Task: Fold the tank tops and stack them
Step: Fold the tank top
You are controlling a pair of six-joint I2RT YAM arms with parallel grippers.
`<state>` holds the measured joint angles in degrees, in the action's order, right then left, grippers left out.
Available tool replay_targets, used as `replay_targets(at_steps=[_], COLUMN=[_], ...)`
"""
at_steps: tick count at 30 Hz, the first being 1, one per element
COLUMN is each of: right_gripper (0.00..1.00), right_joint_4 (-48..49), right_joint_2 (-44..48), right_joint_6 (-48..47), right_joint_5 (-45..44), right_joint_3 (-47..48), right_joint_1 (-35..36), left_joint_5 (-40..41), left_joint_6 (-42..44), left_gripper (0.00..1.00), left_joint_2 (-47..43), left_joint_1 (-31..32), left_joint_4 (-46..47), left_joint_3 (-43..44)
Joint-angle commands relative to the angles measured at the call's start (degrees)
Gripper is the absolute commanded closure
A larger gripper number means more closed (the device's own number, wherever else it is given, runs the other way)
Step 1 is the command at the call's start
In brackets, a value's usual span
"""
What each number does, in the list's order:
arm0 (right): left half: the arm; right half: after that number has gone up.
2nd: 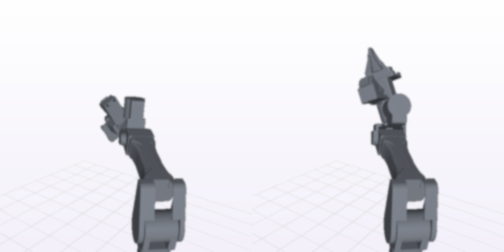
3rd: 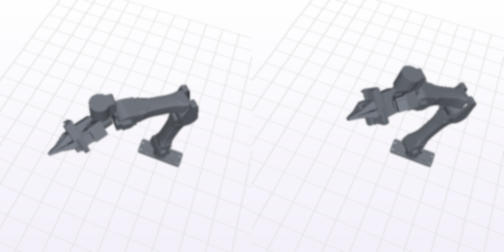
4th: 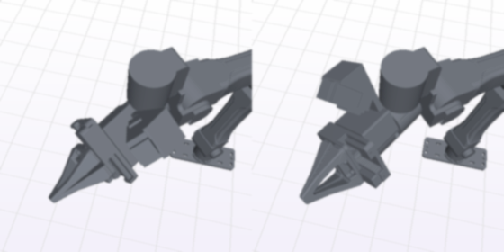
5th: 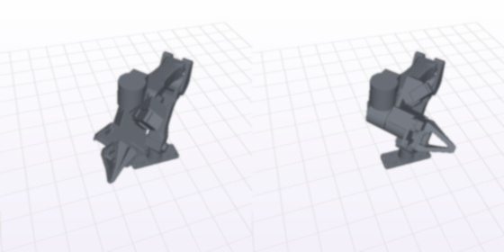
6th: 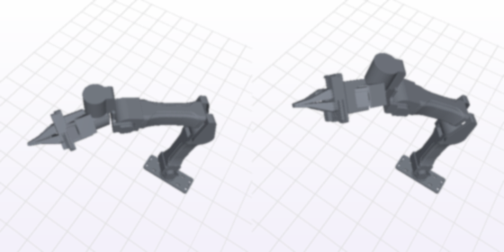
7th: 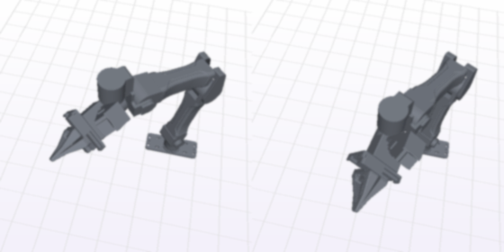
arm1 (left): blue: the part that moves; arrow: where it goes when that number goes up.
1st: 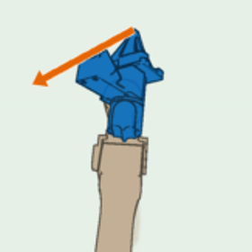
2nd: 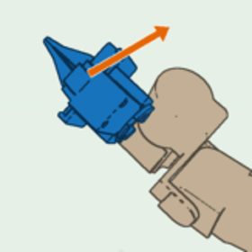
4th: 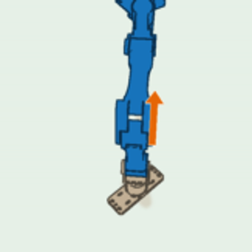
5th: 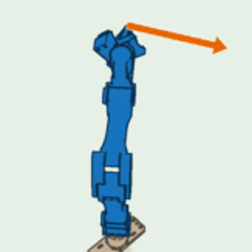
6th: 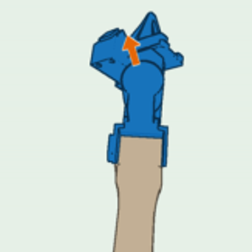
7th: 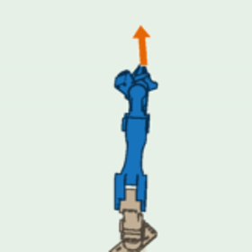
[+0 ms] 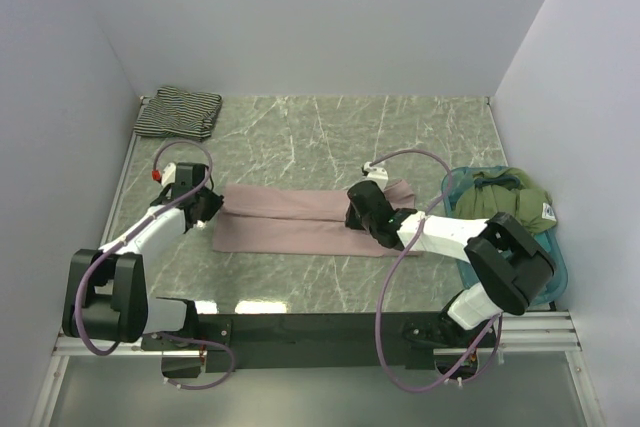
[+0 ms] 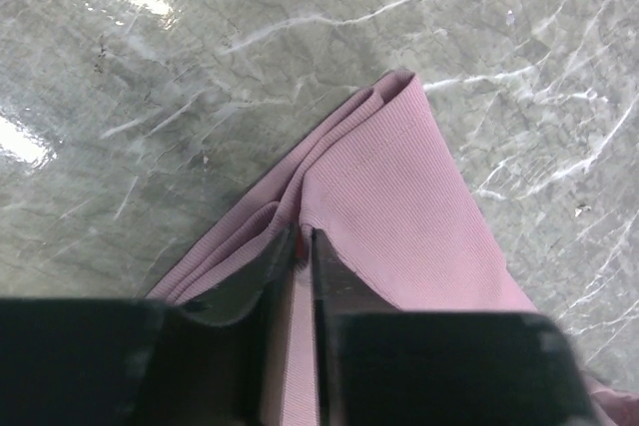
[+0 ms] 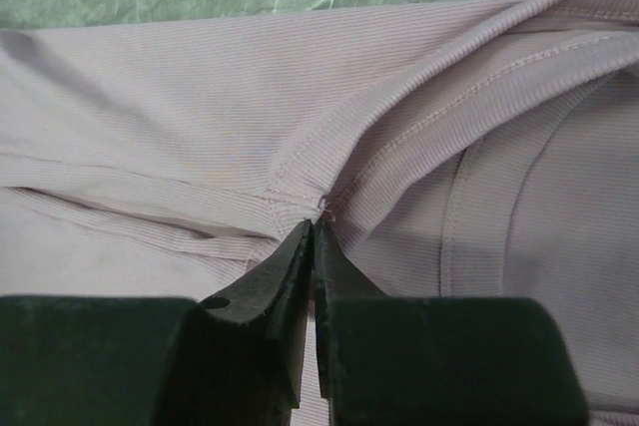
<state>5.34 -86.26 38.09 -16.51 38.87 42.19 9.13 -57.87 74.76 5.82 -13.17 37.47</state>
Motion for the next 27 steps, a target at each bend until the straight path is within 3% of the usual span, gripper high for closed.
replay_targets(at_steps=[1, 5, 6, 9, 15, 18, 22, 27], right_gripper=[0.88, 0.73, 0.65, 0.58, 0.56, 0.56, 0.55, 0.53], right_joint_4=[2.74, 2.92, 2.74, 0.56, -10.23, -15.43, -18.26, -20.98], right_joint_2=[2.32, 3.64, 3.82, 4.96, 8.12, 9.61, 11.37, 9.01], right_joint_6=[0.5, 0.41, 0.15, -0.38, -0.21, 0.5, 0.41, -1.26], right_joint_5=[-1.51, -1.59, -1.85, -2.73, -7.04, -7.48, -3.36, 2.44], right_joint_3=[-0.73, -1.08, -0.99, 0.41, 6.73, 8.84, 9.47, 12.79], right_joint_1=[0.69, 0.78, 0.7, 0.7, -1.05, -5.52, -14.47, -21.8], left_joint_5=[-0.69, -0.34, 0.1, 1.24, 4.23, 0.38, -4.55, -10.16], left_joint_6=[0.03, -0.14, -0.05, 0.65, 3.72, 5.48, 5.4, 4.34], left_gripper=[0.79, 0.67, 0.64, 0.56, 0.52, 0.53, 0.55, 0.56], left_joint_2=[-0.93, -2.86, -3.3, -5.59, -10.42, -11.31, -5.35, 10.64], left_joint_1=[0.06, -0.02, -0.02, -0.02, 0.06, 1.02, 7.6, 18.58], left_joint_4=[2.18, 2.01, 1.66, -0.36, -6.43, -5.29, -2.31, 2.79], left_joint_3=[-0.73, -1.44, -1.44, 0.31, 6.46, 8.57, 13.49, 23.31])
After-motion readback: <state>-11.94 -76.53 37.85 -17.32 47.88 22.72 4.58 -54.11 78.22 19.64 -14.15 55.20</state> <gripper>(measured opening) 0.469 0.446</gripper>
